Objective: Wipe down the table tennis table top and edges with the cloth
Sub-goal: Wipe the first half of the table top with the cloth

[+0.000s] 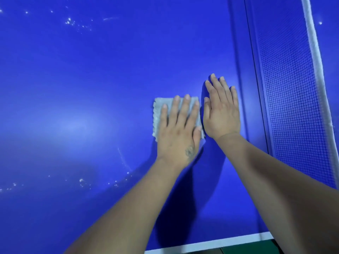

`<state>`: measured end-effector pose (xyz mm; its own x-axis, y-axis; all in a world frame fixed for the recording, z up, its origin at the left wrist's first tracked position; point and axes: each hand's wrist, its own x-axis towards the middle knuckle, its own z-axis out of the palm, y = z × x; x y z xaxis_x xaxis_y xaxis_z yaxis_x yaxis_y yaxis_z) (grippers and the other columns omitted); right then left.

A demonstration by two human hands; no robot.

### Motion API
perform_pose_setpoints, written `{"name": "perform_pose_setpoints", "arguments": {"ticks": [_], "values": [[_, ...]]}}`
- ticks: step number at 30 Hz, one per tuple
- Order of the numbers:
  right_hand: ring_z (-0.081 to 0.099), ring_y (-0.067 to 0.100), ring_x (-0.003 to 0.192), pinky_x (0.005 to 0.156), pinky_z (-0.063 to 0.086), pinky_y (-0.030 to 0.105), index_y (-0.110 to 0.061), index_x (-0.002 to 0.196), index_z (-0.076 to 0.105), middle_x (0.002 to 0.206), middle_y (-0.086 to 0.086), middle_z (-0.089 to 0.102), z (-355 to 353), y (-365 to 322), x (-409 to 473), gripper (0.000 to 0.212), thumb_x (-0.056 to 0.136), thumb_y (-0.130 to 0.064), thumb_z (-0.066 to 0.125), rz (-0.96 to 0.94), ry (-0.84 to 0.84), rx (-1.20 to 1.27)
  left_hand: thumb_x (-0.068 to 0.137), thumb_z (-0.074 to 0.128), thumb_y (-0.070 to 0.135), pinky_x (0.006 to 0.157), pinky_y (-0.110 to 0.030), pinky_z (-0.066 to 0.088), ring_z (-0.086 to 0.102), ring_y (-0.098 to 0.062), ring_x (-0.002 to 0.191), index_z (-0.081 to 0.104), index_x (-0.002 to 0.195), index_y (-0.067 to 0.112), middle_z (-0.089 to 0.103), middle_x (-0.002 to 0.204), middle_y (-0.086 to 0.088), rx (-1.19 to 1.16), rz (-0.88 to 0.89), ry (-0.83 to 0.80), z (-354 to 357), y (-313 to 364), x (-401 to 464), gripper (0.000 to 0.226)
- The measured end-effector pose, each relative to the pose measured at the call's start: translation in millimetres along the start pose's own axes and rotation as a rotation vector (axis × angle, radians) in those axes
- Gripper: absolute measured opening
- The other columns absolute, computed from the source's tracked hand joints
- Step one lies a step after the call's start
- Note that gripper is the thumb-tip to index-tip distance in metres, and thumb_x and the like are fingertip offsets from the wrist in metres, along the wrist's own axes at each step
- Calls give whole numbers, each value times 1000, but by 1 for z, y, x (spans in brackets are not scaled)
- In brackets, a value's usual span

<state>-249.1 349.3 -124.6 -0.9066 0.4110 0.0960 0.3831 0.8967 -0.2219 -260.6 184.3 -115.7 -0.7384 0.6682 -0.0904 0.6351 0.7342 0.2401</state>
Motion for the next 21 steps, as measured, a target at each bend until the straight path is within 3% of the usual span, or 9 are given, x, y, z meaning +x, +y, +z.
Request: {"name": "perform_pose_setpoints", "arguments": {"ticks": [6,11,17,21], "values": [[19,22,164,133,14,52,-16,162,42,176,-3,29,-1,0,-2,53,112,-28,30,-9,-14,-2,115,30,42,131,-57,17,0,-28,166,12,172,20,4,180,-3,-20,19,-24,11,18,-90,63],[17,21,165,134,11,51,-16,163,40,177,-3,26,-2,2,-4,55,112,-31,27,-1,-42,-4,113,38,41,131,-58,16,4,-27,166,19,171,23,11,179,-1,-17,-102,2,3,-11,-129,64],[8,21,167,135,6,50,-13,169,27,180,2,13,-11,7,-21,67,113,-50,28,-14,-79,33,113,26,46,132,-57,9,5,-30,166,12,172,23,12,179,-5,5,-294,67,-3,-58,-81,65],[8,24,167,134,6,52,-13,169,27,180,3,13,-22,7,-66,67,112,-48,31,-30,-63,41,111,29,46,132,-59,8,6,-33,165,13,172,23,12,179,-7,-31,-334,110,5,-39,-36,67]]}}
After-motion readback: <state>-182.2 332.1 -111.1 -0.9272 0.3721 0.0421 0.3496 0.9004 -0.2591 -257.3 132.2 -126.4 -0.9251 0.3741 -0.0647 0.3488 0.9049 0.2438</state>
